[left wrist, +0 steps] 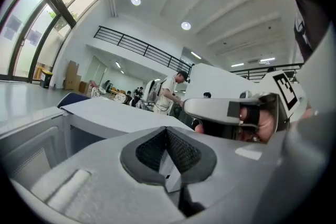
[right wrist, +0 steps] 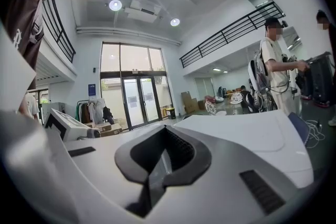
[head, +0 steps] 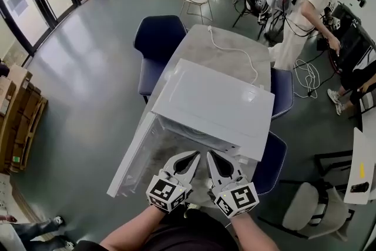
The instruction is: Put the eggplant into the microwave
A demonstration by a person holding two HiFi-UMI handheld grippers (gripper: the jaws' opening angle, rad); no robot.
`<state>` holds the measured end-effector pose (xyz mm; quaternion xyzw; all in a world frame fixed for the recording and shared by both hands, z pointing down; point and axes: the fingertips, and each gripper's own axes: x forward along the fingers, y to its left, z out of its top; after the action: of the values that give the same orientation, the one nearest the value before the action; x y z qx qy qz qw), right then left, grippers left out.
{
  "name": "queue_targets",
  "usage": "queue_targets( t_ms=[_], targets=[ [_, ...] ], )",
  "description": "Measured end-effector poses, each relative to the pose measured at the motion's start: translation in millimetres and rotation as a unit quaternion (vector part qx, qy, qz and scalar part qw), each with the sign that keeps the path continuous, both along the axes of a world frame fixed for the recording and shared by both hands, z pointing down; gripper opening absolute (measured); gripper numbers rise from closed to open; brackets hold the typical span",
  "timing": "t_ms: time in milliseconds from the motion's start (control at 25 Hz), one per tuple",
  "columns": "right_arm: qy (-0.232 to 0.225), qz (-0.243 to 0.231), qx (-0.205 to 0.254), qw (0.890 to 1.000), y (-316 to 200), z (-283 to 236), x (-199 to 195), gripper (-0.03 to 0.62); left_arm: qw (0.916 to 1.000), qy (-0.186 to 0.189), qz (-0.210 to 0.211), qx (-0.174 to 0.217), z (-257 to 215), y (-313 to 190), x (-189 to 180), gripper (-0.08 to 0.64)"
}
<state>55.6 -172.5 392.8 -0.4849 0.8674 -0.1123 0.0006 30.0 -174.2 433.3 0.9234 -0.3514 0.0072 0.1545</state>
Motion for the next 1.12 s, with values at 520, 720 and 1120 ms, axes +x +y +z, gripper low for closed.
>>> queue_targets(
  t_ms=[520,720,1120],
  targets=[
    [0.007,0.001,0.030,1.000,8,-51,17,0.000,0.9978,0.033,-0.037,0.043,-82,12,5,0.006],
    [0.015,-0.002,0.046,0.999,9,-60,16,0.000,0.9967,0.019,-0.040,0.068,-98,15,10,0.006],
    [0.021,-0.004,0.049,0.999,9,-60,18,0.000,0.9966,0.015,-0.038,0.071,-99,15,19,0.006]
  ],
)
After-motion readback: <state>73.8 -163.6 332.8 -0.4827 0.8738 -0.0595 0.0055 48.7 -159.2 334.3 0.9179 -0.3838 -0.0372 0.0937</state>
